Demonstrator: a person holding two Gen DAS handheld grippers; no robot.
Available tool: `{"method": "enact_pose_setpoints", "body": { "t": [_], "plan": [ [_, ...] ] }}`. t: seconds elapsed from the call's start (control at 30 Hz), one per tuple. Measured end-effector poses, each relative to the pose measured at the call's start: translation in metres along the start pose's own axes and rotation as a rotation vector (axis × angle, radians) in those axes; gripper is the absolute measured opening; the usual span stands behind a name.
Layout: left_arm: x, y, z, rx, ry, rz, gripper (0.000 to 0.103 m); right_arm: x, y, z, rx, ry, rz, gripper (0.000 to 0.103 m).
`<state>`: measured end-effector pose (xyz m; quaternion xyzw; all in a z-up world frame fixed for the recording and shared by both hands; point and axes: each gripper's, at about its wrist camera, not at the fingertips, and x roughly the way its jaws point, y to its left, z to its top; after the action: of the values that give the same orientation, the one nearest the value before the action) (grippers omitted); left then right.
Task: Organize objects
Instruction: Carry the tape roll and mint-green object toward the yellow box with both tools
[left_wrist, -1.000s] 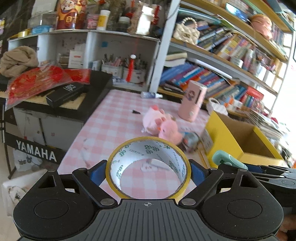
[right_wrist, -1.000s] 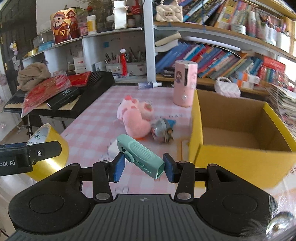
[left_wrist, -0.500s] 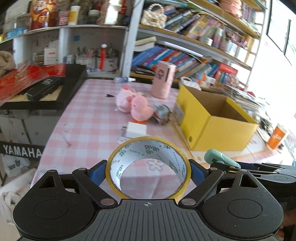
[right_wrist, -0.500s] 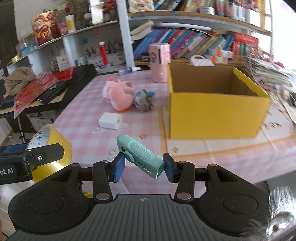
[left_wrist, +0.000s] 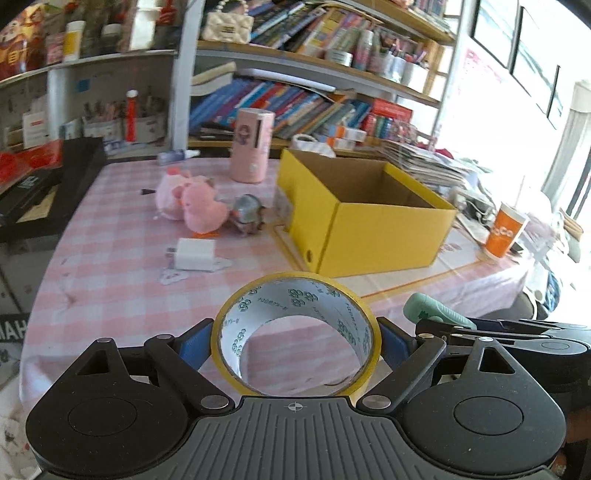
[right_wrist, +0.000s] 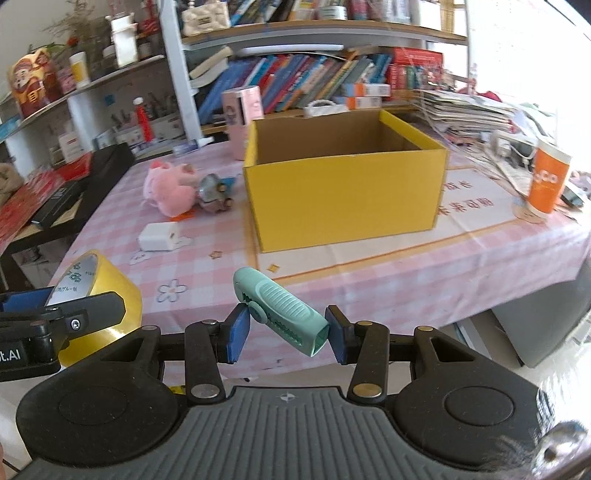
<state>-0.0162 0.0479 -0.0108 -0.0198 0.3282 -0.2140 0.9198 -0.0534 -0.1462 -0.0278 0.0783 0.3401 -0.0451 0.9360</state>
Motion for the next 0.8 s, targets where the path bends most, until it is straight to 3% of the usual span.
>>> {"method": "enact_pose_setpoints", "body": {
  "t": [0.37, 0.8],
  "plan": [
    [0.022, -0.032, 0.01, 0.065, 0.014, -0.083, 0.091, -0.005, -0.037, 0.001, 0.063, 0.002, -0.083, 0.042],
    [0.042, -0.054, 0.028, 0.096, -0.009, -0.1, 0.091, 0.003, -0.066, 0.022, 0.084, -0.018, -0.107, 0.042]
  ]
}}
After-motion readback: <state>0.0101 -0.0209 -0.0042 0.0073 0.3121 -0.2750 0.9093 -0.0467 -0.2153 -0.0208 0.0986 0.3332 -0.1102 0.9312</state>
